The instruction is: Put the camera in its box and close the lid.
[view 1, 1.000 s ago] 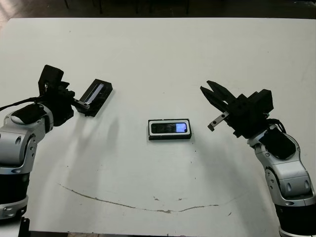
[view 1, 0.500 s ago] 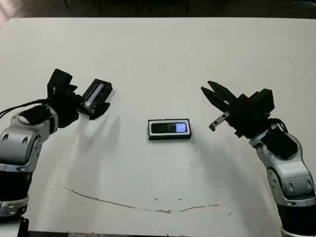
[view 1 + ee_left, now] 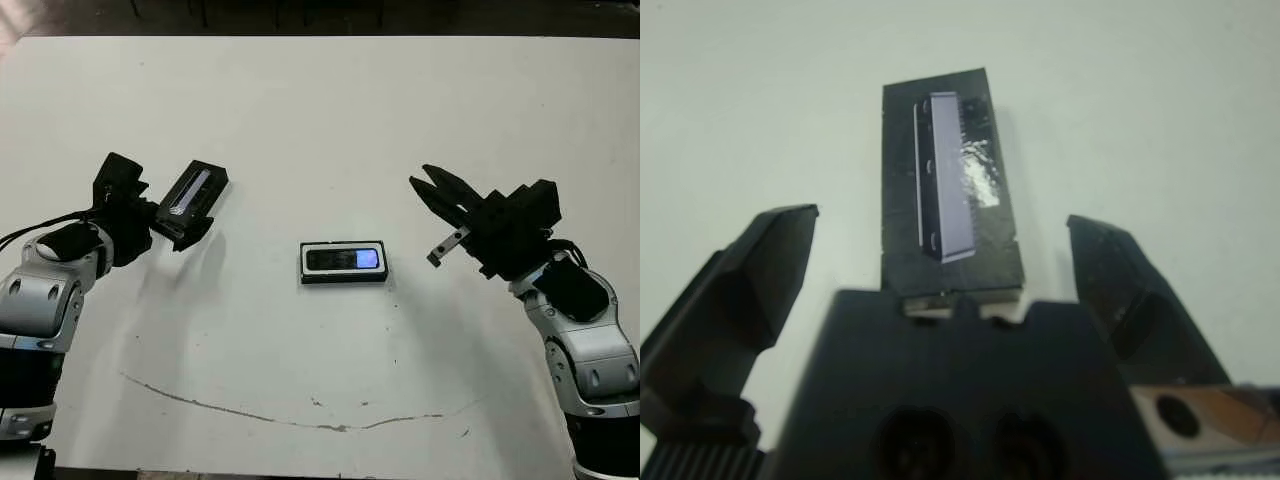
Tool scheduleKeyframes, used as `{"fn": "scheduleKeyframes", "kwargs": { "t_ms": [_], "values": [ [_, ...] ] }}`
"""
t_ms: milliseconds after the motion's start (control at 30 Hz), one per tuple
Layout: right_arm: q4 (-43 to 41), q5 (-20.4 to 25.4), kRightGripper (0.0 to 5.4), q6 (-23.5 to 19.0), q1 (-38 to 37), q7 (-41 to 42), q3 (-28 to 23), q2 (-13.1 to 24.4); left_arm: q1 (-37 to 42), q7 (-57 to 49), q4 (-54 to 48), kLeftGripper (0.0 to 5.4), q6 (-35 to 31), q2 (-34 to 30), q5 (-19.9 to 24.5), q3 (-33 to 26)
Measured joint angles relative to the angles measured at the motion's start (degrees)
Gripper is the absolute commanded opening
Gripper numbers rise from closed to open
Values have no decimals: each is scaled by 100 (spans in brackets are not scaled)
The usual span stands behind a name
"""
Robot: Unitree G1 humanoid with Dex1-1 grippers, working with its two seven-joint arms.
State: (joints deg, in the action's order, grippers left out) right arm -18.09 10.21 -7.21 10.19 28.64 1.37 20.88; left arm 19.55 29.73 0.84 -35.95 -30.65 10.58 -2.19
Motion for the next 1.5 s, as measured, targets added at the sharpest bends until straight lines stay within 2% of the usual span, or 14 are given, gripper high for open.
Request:
{"fn": "scheduleKeyframes", "kwargs": {
  "t_ms": [100, 333, 833, 933, 1367, 1500],
  "values": [
    [-8, -4, 0, 0, -1, -1, 0, 4, -12, -10, 26, 538, -41, 117, 105, -67],
    [-47, -48, 0, 2, -9, -1, 1, 34, -12, -458, -60, 538, -703, 568, 396, -317],
    [-112, 24, 0, -52, -43, 20, -14, 67, -21, -836, -141, 538, -730, 649, 153, -129],
    [-89, 23, 0, -36, -49, 38, -27, 83, -35, -920, -164, 500, -725, 678, 131, -138],
    [-5, 89, 0, -38, -57, 76, -37, 87, -232, -1620, -225, 195, -150, 1305, 125, -513],
    [10, 90, 0, -36, -57, 77, -44, 88, -232, -1642, -170, 150, -75, 1360, 158, -623]
  ]
}}
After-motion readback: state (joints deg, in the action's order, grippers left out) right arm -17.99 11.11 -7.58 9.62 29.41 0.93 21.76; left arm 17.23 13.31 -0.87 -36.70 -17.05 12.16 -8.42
